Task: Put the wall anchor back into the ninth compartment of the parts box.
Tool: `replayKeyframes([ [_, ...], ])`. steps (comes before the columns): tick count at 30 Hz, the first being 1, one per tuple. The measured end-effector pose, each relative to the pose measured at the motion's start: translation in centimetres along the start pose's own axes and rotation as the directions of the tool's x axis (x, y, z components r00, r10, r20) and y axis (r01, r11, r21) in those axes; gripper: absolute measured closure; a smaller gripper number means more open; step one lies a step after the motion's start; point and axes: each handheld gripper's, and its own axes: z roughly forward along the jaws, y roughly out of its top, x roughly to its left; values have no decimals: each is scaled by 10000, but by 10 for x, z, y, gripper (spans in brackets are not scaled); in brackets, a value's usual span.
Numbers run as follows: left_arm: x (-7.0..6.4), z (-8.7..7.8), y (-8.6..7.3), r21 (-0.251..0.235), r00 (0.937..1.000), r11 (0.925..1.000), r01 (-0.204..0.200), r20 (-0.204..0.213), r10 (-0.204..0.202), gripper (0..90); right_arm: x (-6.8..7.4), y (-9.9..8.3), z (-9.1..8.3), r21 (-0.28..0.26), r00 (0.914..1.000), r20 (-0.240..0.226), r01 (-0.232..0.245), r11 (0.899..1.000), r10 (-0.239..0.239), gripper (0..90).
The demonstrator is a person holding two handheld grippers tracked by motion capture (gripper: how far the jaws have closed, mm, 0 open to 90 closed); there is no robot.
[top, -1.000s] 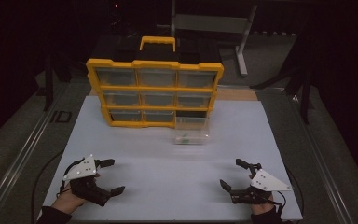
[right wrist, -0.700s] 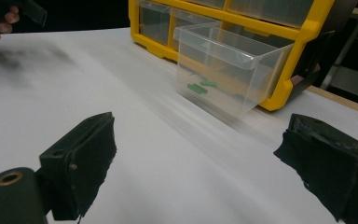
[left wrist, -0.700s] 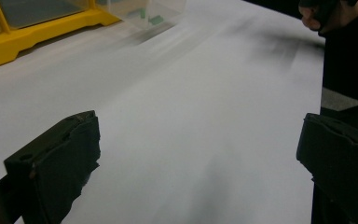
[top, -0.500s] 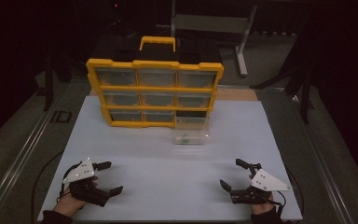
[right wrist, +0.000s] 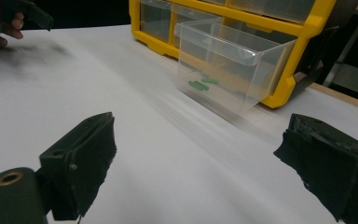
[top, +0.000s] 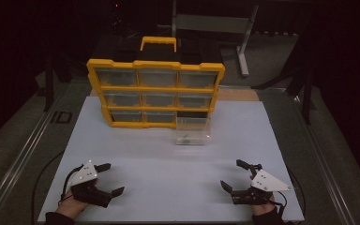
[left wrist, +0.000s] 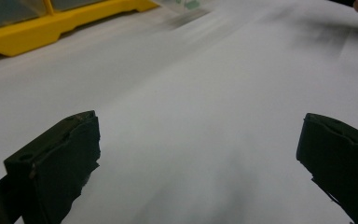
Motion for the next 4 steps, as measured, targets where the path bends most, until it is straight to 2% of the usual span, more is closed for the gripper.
replayKeyframes([
  [4, 0, 1, -1, 25, 10000, 10000, 30, 66, -30, 1, 0, 0, 1, 29, 10000, 1, 12, 10000, -12, 91],
])
